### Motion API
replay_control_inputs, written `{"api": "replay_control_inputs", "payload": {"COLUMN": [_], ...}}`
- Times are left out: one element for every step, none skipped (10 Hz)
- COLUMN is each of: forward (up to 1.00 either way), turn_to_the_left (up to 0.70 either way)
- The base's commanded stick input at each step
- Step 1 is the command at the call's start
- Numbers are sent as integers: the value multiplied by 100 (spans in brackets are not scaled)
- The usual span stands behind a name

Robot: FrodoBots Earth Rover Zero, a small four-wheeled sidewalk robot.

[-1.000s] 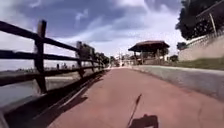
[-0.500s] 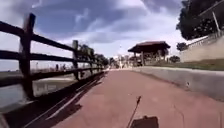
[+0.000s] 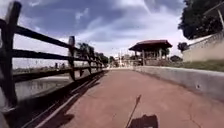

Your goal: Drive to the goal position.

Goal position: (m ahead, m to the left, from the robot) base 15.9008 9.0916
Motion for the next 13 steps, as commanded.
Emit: {"api": "replay_control_inputs", "payload": {"forward": [70, 70, 70, 70, 70, 70, 70, 70, 70, 70, 70, 70, 70], "turn_to_the_left": [-6, -6, -6, -6, -6, -6, -6, -6, -6, -6, -6, -6, -6]}}
